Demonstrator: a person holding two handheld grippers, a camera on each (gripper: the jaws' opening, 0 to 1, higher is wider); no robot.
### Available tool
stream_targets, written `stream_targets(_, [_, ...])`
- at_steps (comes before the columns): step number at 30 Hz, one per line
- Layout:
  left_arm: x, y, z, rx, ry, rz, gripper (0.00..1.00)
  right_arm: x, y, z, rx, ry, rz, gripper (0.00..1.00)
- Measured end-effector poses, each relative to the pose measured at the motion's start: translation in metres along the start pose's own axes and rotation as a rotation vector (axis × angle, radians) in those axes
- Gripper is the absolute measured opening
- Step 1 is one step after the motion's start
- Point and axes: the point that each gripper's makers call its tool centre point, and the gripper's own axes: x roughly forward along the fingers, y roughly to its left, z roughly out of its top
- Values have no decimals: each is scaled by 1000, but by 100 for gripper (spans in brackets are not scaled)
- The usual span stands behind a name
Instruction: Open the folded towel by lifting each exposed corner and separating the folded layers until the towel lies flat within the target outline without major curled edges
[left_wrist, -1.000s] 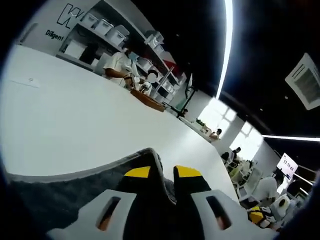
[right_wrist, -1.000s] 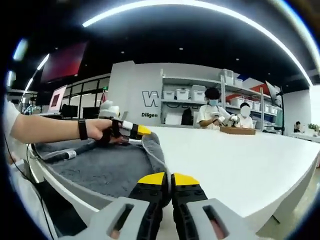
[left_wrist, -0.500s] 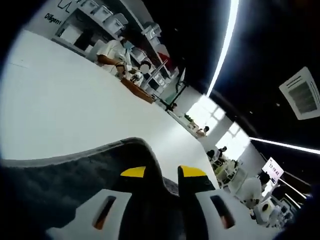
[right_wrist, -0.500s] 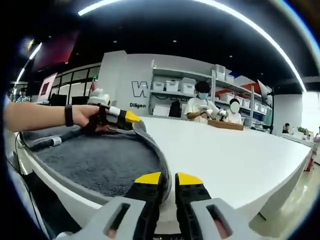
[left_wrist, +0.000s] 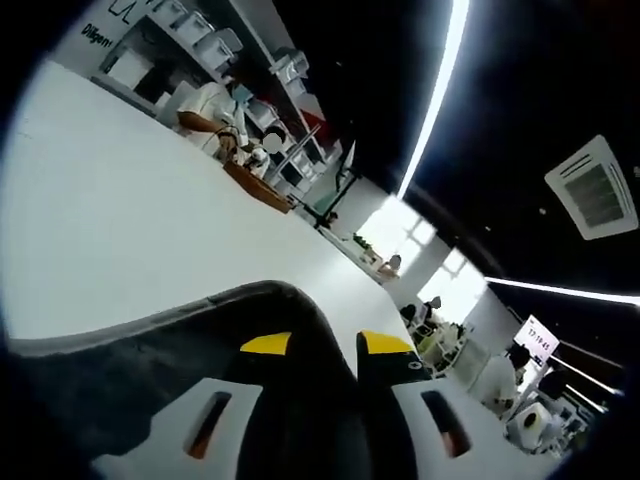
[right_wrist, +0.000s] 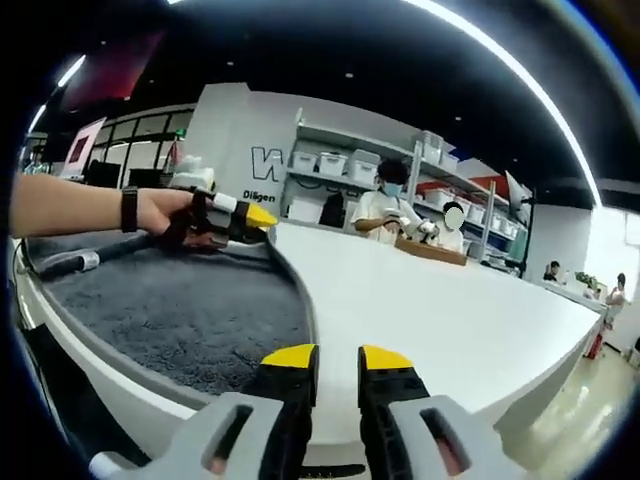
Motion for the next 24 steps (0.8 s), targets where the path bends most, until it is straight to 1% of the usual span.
stream_targets(1, [3,0,0,2,-1,0,23,0,1,0,0,2,5,10])
stream_targets(3, [8,1,0,2,-2,-2,23,-5,6,9,61,-50,41,9])
stream_targets(6, [15,3,0,-4,-3,0,24,-7,5,13,47,-55,42,8])
stream_targets(7, [20,2,-3,2,3,-7,26,-7,5,13,43,-53,42,8])
stream_targets(8, [20,1,-7,6,15,-5,26,-8,5,14,43,-54,43,8])
stream_targets(11, [27,6,-13,16,41,14,27,-8,10,18,47,-67,67,7])
stream_targets(13, [31,6,-15,19,51,24,29,-7,17,16,27,-56,86,6])
stream_targets(15, [34,6,-17,53,65,36,33,-7,26,15,2,-50,113,7])
stream_targets(18, [36,4,-16,99,67,39,40,-7,34,21,-21,-83,146,7])
stream_targets(19, [37,4,-16,111,68,38,44,-7,36,22,-25,-88,153,6])
stream_targets(20, [37,-1,-21,127,81,36,45,-5,38,20,-29,-72,153,6])
stream_targets(21, [39,-6,-23,147,82,27,46,1,27,5,-124,22,86,5])
stream_targets(22, [38,-8,-27,148,95,26,47,2,23,3,-133,35,65,5])
stream_targets(23, [35,-9,-29,164,95,29,47,3,19,2,-134,32,49,5])
stream_targets(24, [35,-8,-28,175,97,28,47,3,17,1,-129,35,42,5])
